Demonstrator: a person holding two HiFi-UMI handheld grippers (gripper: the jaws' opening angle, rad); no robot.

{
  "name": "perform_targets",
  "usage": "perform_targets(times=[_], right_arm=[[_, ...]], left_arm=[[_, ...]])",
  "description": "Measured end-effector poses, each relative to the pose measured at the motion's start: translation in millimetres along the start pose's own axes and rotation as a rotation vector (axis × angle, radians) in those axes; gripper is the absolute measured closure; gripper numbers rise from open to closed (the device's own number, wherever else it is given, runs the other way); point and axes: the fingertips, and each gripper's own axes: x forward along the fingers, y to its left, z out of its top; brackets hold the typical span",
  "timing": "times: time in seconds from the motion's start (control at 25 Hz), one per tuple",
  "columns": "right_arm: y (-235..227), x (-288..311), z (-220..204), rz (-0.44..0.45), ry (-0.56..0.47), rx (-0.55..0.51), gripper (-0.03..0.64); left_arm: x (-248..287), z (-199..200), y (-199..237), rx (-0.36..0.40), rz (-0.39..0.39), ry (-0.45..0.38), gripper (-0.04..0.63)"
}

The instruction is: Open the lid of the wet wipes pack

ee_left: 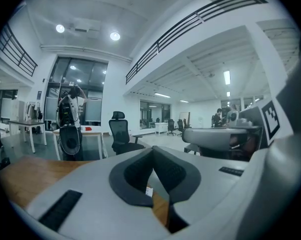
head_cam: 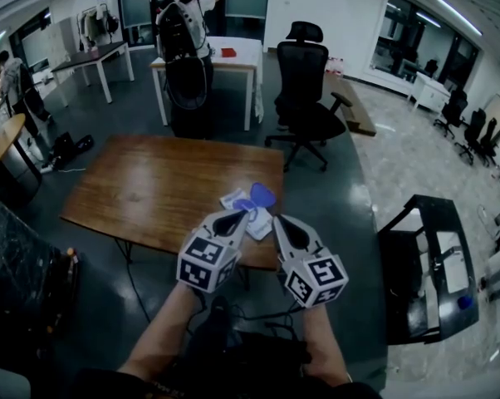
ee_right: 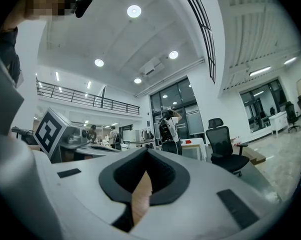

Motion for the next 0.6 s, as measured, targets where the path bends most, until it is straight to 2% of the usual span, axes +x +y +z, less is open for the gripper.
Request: perform_targets(times=[0.6], right_arm=[[6, -1, 14, 0.044, -0.038, -0.008, 0.607]], left_arm=[[-8, 13, -7, 0.017, 0.009, -0.023, 0.591]])
